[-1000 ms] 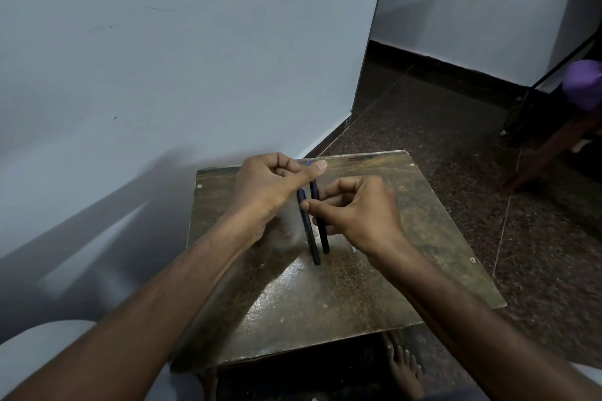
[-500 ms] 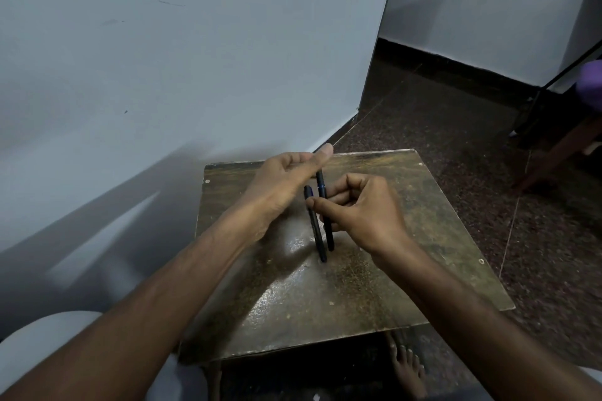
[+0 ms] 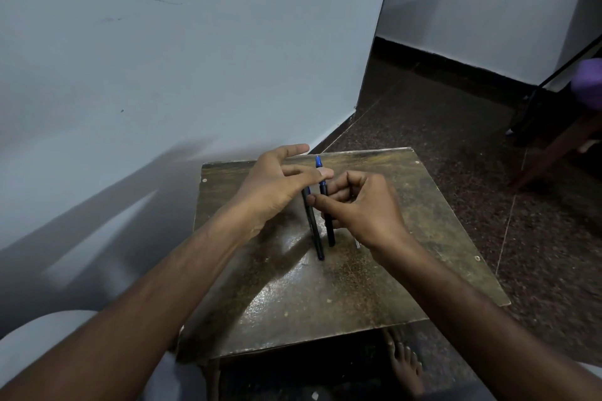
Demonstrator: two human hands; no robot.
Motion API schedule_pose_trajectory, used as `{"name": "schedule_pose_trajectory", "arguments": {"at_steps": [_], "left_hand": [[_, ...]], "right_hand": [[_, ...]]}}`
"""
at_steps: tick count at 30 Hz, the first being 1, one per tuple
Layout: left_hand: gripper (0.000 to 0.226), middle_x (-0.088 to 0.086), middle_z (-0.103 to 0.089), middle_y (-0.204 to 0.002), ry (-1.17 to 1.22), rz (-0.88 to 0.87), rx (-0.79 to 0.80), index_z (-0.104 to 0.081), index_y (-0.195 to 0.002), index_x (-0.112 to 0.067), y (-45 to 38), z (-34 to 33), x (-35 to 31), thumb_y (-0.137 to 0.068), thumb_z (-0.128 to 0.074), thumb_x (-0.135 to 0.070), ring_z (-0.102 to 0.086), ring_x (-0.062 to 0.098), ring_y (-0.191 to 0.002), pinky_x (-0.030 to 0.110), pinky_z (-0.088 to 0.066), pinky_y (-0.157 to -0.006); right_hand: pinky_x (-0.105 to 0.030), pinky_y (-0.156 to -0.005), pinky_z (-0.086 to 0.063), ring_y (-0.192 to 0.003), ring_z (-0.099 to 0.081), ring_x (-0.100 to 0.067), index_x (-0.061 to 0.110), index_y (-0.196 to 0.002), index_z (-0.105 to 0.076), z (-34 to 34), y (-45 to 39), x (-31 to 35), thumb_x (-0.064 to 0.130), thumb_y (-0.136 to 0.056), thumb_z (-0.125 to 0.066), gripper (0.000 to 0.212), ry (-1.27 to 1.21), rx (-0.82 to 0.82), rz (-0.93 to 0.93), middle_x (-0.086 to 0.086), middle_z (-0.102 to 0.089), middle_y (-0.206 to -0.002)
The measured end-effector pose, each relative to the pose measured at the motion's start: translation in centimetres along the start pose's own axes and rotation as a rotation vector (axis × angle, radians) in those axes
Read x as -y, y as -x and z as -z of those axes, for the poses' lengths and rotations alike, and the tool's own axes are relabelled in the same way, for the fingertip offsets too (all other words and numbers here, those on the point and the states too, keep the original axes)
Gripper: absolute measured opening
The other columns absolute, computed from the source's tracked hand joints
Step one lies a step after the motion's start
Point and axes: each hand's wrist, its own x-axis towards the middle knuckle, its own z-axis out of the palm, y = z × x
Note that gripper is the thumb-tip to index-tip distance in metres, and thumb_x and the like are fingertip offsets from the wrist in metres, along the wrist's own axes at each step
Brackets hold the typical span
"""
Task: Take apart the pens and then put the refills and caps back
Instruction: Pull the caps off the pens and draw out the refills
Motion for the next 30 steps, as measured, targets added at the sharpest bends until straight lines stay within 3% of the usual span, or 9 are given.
{"name": "schedule_pose_trajectory", "arguments": {"at_steps": [4, 7, 10, 13, 16, 20, 23, 27, 30], "left_hand": [[0.085, -0.008, -0.086, -0.093, -0.009, -0.033, -0.099, -0.06, -0.137, -0.03, 0.0, -0.4, 0.1, -0.066, -0.096, -0.059, -0.08, -0.002, -0.093, 0.028, -0.051, -0.088], [0.1, -0.013, -0.085, -0.107, 0.014, 0.014, -0.096, -0.056, -0.142, -0.031, 0.0, -0.5, 0.0, -0.061, -0.086, -0.082, -0.076, 0.003, -0.11, 0.039, -0.052, -0.107], [0.082, -0.015, -0.085, -0.112, 0.047, 0.002, 0.006, -0.051, -0.151, -0.027, 0.1, -0.3, 0.1, -0.084, -0.083, -0.063, -0.068, 0.006, -0.13, 0.048, -0.038, -0.124], [0.077, -0.013, -0.087, -0.097, -0.005, -0.057, -0.071, -0.057, -0.148, -0.029, 0.3, -0.3, 0.2, -0.082, -0.092, -0.047, -0.075, -0.007, -0.108, 0.029, -0.046, -0.104], [0.069, -0.009, -0.086, -0.089, 0.04, -0.065, -0.215, -0.063, -0.133, -0.033, 0.0, -0.5, 0.1, -0.075, -0.096, -0.049, -0.078, -0.006, -0.09, 0.022, -0.048, -0.086], [0.064, -0.015, -0.085, -0.09, 0.115, -0.098, -0.328, -0.064, -0.13, -0.032, -0.4, 0.2, -0.8, -0.077, -0.093, -0.055, -0.076, -0.011, -0.085, 0.02, -0.047, -0.082], [0.064, -0.013, -0.085, -0.089, 0.089, -0.121, -0.432, -0.065, -0.127, -0.033, -0.6, 2.5, -1.4, -0.076, -0.092, -0.061, -0.079, 0.002, -0.081, 0.031, -0.059, -0.088], [0.066, -0.008, -0.084, -0.079, -0.319, -0.036, -0.393, -0.066, -0.125, -0.024, -0.6, 6.4, -0.6, -0.074, -0.096, -0.054, -0.079, -0.001, -0.067, 0.017, -0.056, -0.071], [0.067, -0.006, -0.081, -0.076, -0.624, 0.061, -0.318, -0.067, -0.124, -0.017, -1.0, 6.6, 0.8, -0.074, -0.098, -0.048, -0.073, -0.008, -0.06, 0.006, -0.044, -0.057]], "right_hand": [[-0.041, -0.064, -0.07, -0.069, -0.081, -0.017, 0.018, -0.084, -0.076, -0.1, 0.1, 0.1, 0.026, -0.077, -0.099, 0.025, 0.06, 0.002, 0.026, -0.002, -0.081, -0.076], [-0.036, -0.062, -0.068, -0.066, -0.08, -0.013, 0.02, -0.083, -0.077, -0.2, 0.1, 0.2, 0.029, -0.076, -0.1, 0.026, 0.075, -0.006, 0.039, 0.001, -0.081, -0.075], [-0.036, -0.062, -0.068, -0.067, -0.08, -0.013, 0.023, -0.082, -0.076, 0.0, 0.1, 0.1, 0.03, -0.076, -0.099, 0.025, 0.083, -0.015, 0.036, 0.002, -0.081, -0.076], [-0.041, -0.063, -0.069, -0.067, -0.079, -0.015, 0.021, -0.08, -0.075, -0.2, 0.1, -0.2, 0.031, -0.073, -0.101, 0.028, 0.104, -0.022, 0.016, 0.001, -0.081, -0.074], [-0.021, -0.055, -0.06, -0.06, -0.075, -0.005, 0.023, -0.077, -0.075, -0.5, 0.1, -0.3, 0.034, -0.069, -0.103, 0.031, 0.168, -0.026, 0.042, 0.008, -0.08, -0.071], [-0.013, -0.052, -0.054, -0.059, -0.075, -0.002, 0.024, -0.077, -0.074, -0.5, 0.1, -0.4, 0.034, -0.069, -0.103, 0.032, 0.19, -0.005, 0.038, 0.011, -0.08, -0.07], [-0.009, -0.05, -0.047, -0.056, -0.071, 0.003, 0.024, -0.075, -0.075, -0.2, -0.1, -0.3, 0.037, -0.067, -0.104, 0.032, 0.227, -0.018, 0.031, 0.016, -0.078, -0.069], [-0.011, -0.051, -0.049, -0.055, -0.069, 0.005, 0.023, -0.076, -0.076, -0.1, -0.2, 0.1, 0.038, -0.068, -0.103, 0.032, 0.218, -0.02, 0.029, 0.012, -0.078, -0.067], [-0.027, -0.059, -0.064, -0.061, -0.075, -0.005, 0.022, -0.078, -0.076, -0.1, -0.3, 0.6, 0.037, -0.069, -0.103, 0.032, 0.21, -0.037, 0.037, 0.005, -0.079, -0.069]]}}
